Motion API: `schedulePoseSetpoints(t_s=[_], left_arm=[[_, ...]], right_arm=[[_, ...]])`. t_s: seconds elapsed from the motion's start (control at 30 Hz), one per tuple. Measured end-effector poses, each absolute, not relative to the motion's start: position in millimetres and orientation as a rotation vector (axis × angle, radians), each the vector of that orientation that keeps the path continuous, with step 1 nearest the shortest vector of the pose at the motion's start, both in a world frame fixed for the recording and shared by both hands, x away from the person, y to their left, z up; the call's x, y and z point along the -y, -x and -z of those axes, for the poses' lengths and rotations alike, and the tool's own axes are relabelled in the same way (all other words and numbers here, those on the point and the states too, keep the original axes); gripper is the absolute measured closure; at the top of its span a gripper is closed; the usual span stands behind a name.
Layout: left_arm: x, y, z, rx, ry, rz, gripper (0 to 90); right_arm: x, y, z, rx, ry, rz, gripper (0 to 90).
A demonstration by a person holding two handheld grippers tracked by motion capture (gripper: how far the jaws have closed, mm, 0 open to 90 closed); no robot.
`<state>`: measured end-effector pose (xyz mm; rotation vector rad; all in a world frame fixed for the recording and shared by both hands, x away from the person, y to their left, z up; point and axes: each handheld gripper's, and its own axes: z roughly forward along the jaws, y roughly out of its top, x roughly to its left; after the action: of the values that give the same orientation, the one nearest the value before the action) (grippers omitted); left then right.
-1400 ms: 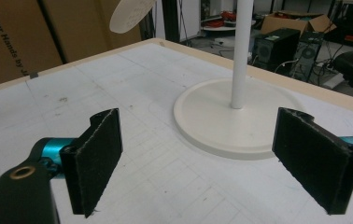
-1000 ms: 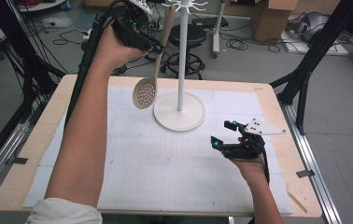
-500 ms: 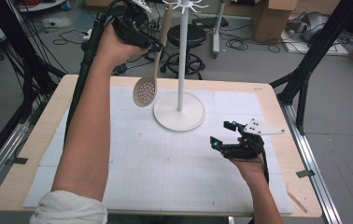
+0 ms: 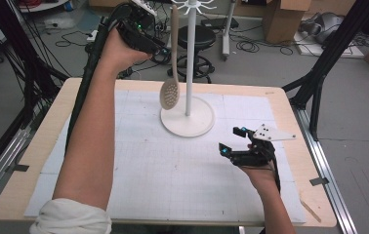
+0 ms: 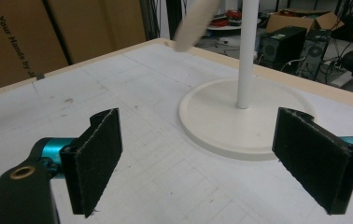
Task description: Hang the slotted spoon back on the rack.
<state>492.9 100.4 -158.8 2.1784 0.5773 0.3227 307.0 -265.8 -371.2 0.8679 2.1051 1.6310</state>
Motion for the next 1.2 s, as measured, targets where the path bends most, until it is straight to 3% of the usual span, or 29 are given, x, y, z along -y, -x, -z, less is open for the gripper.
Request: schedulePoseSetpoints(t_s=[0.67,1.2], left_arm=[[-126,-441,152,-0.449,-2.080,-0.270,41.0],[-178,-408,210,-0.473,-1.959,-0.228,27.9]], right_arm=[[260,-304,369,-2.115,-0.842,-1.626,15.4],[259,-304,370,-2.121,-0.846,-1.620,15.4]])
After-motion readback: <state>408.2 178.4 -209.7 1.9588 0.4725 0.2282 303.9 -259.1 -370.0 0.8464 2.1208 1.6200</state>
